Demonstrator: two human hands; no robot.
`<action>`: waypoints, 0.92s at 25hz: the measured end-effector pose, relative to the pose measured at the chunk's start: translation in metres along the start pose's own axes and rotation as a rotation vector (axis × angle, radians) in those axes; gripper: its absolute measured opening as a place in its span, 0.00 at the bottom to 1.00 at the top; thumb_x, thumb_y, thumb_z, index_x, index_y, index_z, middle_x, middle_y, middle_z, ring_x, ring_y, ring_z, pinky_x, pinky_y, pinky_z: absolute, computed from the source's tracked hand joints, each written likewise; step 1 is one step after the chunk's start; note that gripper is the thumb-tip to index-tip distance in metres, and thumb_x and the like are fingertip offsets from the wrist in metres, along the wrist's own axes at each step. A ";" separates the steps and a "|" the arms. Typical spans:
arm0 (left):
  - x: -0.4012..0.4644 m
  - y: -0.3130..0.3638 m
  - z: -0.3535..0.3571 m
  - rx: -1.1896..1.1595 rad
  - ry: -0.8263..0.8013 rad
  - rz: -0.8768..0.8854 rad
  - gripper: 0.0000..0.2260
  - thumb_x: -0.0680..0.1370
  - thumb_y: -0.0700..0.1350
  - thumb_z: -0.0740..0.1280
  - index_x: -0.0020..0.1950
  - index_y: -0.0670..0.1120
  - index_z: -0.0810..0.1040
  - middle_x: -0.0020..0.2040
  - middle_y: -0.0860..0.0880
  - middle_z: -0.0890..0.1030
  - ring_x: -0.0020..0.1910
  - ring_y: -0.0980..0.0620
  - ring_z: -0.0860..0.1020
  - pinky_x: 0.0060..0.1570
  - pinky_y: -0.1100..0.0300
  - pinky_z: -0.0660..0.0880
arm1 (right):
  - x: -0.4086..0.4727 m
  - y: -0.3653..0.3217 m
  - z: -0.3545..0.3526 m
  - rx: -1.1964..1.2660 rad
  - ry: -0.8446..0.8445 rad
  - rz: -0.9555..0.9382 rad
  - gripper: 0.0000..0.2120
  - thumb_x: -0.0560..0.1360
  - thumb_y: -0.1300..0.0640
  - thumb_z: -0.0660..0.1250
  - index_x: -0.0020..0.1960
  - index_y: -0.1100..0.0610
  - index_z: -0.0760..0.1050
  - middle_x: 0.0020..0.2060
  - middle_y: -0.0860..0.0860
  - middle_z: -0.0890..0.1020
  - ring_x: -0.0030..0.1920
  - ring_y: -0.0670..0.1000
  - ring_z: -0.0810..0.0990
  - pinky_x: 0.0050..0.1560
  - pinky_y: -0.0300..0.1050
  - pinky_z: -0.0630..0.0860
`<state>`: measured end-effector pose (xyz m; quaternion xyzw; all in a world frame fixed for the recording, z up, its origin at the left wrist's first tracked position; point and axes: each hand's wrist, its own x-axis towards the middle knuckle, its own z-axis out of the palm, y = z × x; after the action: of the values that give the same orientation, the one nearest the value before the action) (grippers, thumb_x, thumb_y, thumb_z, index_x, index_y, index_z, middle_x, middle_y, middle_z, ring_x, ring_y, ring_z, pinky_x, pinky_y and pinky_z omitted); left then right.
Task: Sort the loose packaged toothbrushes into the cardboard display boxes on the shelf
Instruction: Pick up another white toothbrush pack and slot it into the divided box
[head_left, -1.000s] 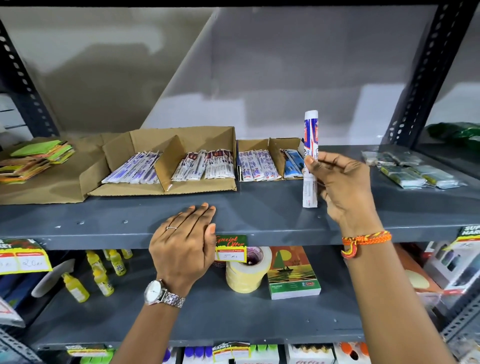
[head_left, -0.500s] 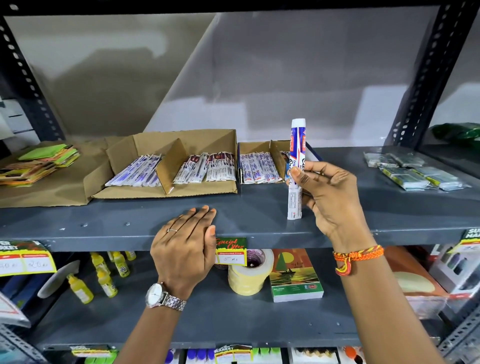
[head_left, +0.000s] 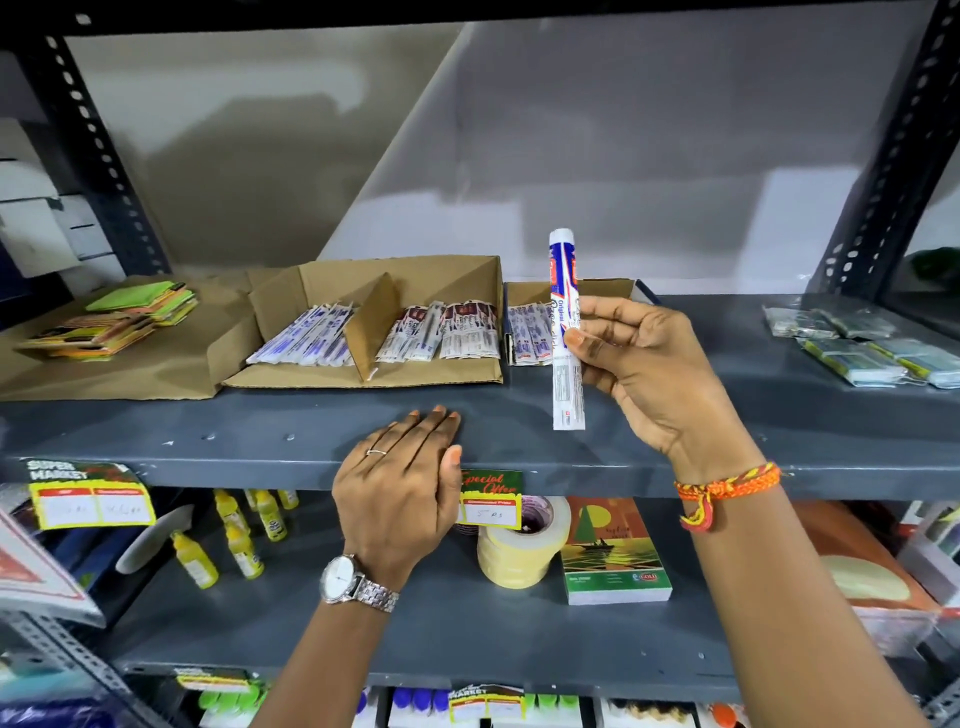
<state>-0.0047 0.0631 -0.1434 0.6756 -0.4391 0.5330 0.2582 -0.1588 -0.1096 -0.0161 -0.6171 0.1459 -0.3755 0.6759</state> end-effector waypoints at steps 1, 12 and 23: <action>0.000 0.000 -0.002 0.005 -0.023 0.004 0.21 0.86 0.50 0.54 0.60 0.46 0.86 0.58 0.49 0.87 0.57 0.48 0.85 0.57 0.52 0.79 | 0.009 0.000 0.010 -0.064 -0.015 -0.016 0.14 0.73 0.70 0.71 0.57 0.61 0.78 0.41 0.54 0.85 0.40 0.51 0.83 0.39 0.43 0.79; -0.014 -0.056 -0.021 0.072 -0.105 -0.076 0.25 0.88 0.54 0.51 0.63 0.43 0.84 0.62 0.46 0.85 0.62 0.44 0.83 0.64 0.49 0.76 | 0.122 0.026 0.116 -1.254 -0.097 -0.217 0.09 0.70 0.67 0.72 0.49 0.65 0.79 0.47 0.60 0.83 0.44 0.58 0.81 0.44 0.39 0.76; -0.019 -0.060 -0.015 0.071 -0.078 -0.023 0.22 0.87 0.53 0.54 0.63 0.44 0.84 0.63 0.47 0.85 0.61 0.47 0.84 0.62 0.50 0.77 | 0.146 0.053 0.126 -1.387 -0.141 -0.165 0.11 0.71 0.67 0.74 0.36 0.64 0.72 0.37 0.56 0.70 0.49 0.58 0.78 0.53 0.48 0.80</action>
<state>0.0394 0.1108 -0.1497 0.7096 -0.4217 0.5186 0.2229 0.0405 -0.1204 -0.0028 -0.9378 0.2604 -0.2049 0.1032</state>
